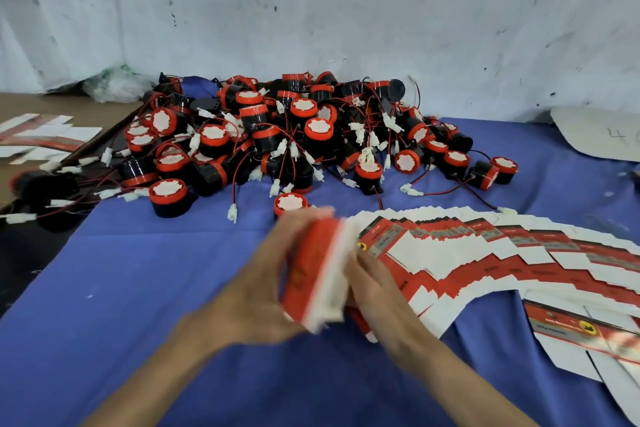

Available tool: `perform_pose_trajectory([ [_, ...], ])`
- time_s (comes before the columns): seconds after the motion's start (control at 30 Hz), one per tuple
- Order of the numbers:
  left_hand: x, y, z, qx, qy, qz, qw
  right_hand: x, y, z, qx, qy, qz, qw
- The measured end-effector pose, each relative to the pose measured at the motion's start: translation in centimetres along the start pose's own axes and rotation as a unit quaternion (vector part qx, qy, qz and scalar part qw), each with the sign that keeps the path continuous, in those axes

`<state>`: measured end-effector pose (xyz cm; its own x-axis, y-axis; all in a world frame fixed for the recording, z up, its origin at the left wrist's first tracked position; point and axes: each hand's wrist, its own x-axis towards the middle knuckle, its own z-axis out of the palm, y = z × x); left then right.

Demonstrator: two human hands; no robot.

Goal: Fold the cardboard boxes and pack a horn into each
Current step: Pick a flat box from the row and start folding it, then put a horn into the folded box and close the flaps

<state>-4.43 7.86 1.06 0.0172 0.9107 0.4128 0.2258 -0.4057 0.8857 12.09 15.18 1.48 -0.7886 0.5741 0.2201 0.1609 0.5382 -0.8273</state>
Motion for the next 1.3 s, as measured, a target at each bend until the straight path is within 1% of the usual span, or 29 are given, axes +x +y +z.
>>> perform_pose_trajectory([
  [0.03,-0.2,-0.7,-1.4,0.014,0.03,-0.01,0.999,0.3,0.8,0.4,-0.006,0.002,0.007,1.0],
  [0.07,-0.3,-0.8,-2.5,-0.013,0.063,-0.041,0.997,0.4,1.1,0.5,-0.118,-0.021,-0.005,0.993],
  [0.1,-0.4,-1.1,-3.7,-0.057,0.11,-0.086,0.989,0.4,2.2,0.5,-0.273,-0.023,-0.015,0.962],
  [0.13,-0.8,-1.1,-4.8,-0.09,0.122,-0.117,0.981,0.5,3.2,0.3,-0.407,-0.019,-0.038,0.913],
  [0.17,-1.1,-1.3,-5.5,-0.119,0.105,-0.143,0.977,0.6,3.9,-0.2,-0.484,-0.024,-0.035,0.874],
  [0.2,-1.4,-1.5,-5.9,-0.138,0.081,-0.17,0.972,0.7,4.2,-0.7,-0.508,-0.017,-0.018,0.861],
  [0.27,-1.9,-2.0,-6.4,-0.143,0.07,-0.215,0.964,0.9,4.9,-1.7,-0.512,-0.026,0.03,0.858],
  [0.37,-1.9,-1.7,-6.2,-0.153,0.069,-0.217,0.962,1.9,5.5,-4.3,-0.546,-0.046,0.062,0.834],
  [0.43,-1.7,-1.5,-5.6,-0.167,0.086,-0.211,0.959,3.6,4.6,-5.1,-0.534,-0.033,0.084,0.841],
  [0.47,-1.6,-1.6,-5.3,-0.173,0.099,-0.212,0.957,4.9,3.9,-4.9,-0.502,-0.004,0.077,0.862],
  [0.5,-1.4,-1.7,-5.0,-0.166,0.107,-0.209,0.958,6.7,3.2,-4.3,-0.439,0.017,0.071,0.896],
  [0.53,-1.2,-1.9,-4.8,-0.15,0.119,-0.208,0.959,8.3,2.5,-3.3,-0.363,0.018,0.07,0.929],
  [0.57,-1.2,-2.1,-4.5,-0.132,0.132,-0.204,0.961,9.8,1.9,-2.1,-0.309,-0.005,0.069,0.948],
  [0.6,-1.2,-2.3,-4.2,-0.116,0.152,-0.199,0.961,11.0,1.5,-0.7,-0.293,-0.034,0.071,0.953],
  [0.63,-1.2,-2.5,-3.9,-0.1,0.178,-0.191,0.96,11.9,1.4,0.6,-0.3,-0.052,0.08,0.949],
  [0.67,-1.3,-2.6,-3.7,-0.089,0.206,-0.179,0.958,12.4,1.6,1.8,-0.318,-0.043,0.097,0.942],
  [0.77,-1.2,-2.3,-3.6,-0.097,0.295,-0.112,0.944,13.2,2.1,4.1,-0.355,0.076,0.117,0.924],
  [0.83,-0.9,-1.9,-3.7,-0.078,0.31,-0.051,0.946,13.4,2.3,5.0,-0.367,0.122,0.102,0.917],
  [0.87,-0.8,-1.8,-3.6,-0.072,0.303,-0.027,0.95,13.3,2.3,5.1,-0.346,0.144,0.091,0.923],
  [0.9,-0.7,-1.7,-3.5,-0.076,0.295,-0.012,0.952,13.0,2.4,4.9,-0.297,0.169,0.079,0.936],
  [0.97,-0.6,-1.5,-3.4,-0.1,0.284,-0.002,0.954,11.7,2.1,4.2,-0.119,0.217,0.042,0.968],
  [1.0,-0.6,-1.5,-3.3,-0.109,0.284,0.0,0.953,10.8,1.7,3.6,-0.002,0.238,0.018,0.971],
  [1.03,-0.5,-1.5,-3.4,-0.112,0.287,0.004,0.951,9.9,1.4,3.0,0.115,0.248,-0.009,0.962],
  [1.07,-0.4,-1.5,-3.5,-0.109,0.291,0.01,0.95,9.0,1.2,2.4,0.197,0.235,-0.037,0.951],
  [1.1,-0.3,-1.5,-3.5,-0.104,0.292,0.017,0.951,8.1,0.8,1.9,0.227,0.205,-0.066,0.95],
  [1.13,-0.3,-1.5,-3.5,-0.101,0.285,0.023,0.953,7.4,0.4,1.4,0.2,0.168,-0.091,0.961],
  [1.2,-0.5,-1.6,-3.2,-0.109,0.256,0.03,0.96,6.2,-0.3,1.3,0.071,0.084,-0.146,0.983],
  [1.27,-0.8,-1.6,-2.7,-0.083,0.23,0.033,0.969,5.2,-0.3,2.2,-0.047,0.023,-0.198,0.979],
  [1.3,-0.9,-1.6,-2.5,-0.062,0.219,0.032,0.973,4.8,-0.4,2.7,-0.098,0.014,-0.201,0.975],
])
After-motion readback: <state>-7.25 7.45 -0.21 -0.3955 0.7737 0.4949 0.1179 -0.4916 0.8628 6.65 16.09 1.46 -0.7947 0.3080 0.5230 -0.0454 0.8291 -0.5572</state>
